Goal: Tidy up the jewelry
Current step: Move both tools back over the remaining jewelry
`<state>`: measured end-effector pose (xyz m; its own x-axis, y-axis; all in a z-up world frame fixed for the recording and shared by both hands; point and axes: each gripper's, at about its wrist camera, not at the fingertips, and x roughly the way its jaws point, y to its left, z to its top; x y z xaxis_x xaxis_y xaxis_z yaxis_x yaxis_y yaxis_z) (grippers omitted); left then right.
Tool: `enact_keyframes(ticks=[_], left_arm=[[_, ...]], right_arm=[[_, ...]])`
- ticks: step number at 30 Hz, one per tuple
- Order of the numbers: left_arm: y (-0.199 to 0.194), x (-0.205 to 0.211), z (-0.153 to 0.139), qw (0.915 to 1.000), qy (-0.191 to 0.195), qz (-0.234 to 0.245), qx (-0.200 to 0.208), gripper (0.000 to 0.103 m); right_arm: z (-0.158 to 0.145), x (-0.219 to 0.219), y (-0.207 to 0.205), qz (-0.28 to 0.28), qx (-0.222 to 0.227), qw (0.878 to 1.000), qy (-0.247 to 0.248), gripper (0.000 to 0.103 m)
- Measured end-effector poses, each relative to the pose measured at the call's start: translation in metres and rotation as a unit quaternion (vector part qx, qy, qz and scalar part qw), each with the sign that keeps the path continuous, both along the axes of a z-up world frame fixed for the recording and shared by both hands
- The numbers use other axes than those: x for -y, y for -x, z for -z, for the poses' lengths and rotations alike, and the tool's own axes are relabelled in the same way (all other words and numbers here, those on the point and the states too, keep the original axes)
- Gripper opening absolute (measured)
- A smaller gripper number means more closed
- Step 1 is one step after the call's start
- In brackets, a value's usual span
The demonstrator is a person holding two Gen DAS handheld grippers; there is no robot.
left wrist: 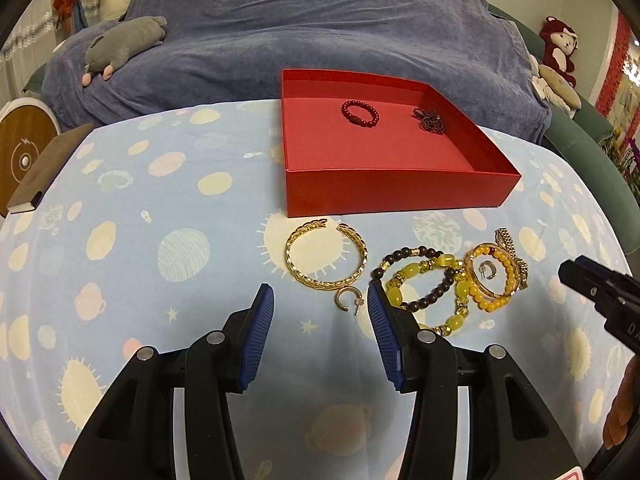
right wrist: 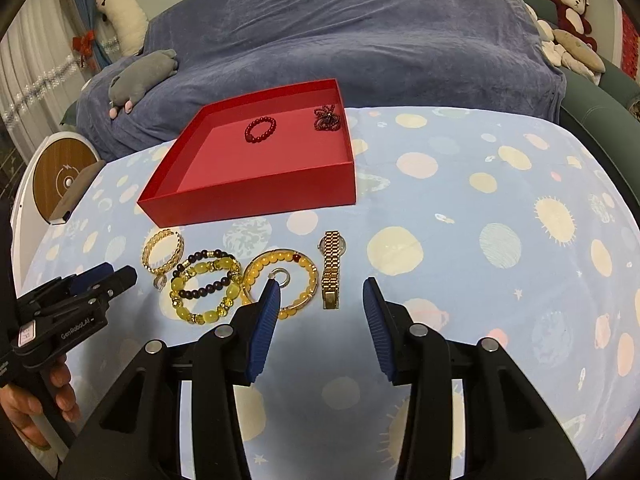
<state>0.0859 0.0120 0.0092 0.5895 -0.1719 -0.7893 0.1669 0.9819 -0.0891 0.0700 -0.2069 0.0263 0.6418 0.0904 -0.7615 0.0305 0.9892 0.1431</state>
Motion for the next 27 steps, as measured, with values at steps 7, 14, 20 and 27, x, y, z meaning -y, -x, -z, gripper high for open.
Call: enact_keyframes(ticks=[7, 14, 20, 27], left_arm=[[-0.015, 0.003, 0.01, 0.9995, 0.026, 0.005, -0.017, 0.063], [-0.033, 0.015, 0.021, 0.9999, -0.011, -0.006, 0.0, 0.067], [-0.042, 0.011, 0.031, 0.9998, -0.016, -0.012, -0.004, 0.067], [-0.041, 0.02, 0.033, 0.9989, -0.046, -0.001, 0.014, 0.056]], right_arm=[[0.007, -0.004, -0.004, -0.009, -0.009, 1.0, 0.001, 0.041], [0.008, -0.008, -0.009, -0.013, -0.011, 1.0, -0.001, 0.041], [0.009, -0.01, -0.011, -0.013, -0.012, 1.0, 0.0, 0.041], [0.013, -0.009, -0.014, -0.012, -0.017, 1.0, 0.001, 0.041]])
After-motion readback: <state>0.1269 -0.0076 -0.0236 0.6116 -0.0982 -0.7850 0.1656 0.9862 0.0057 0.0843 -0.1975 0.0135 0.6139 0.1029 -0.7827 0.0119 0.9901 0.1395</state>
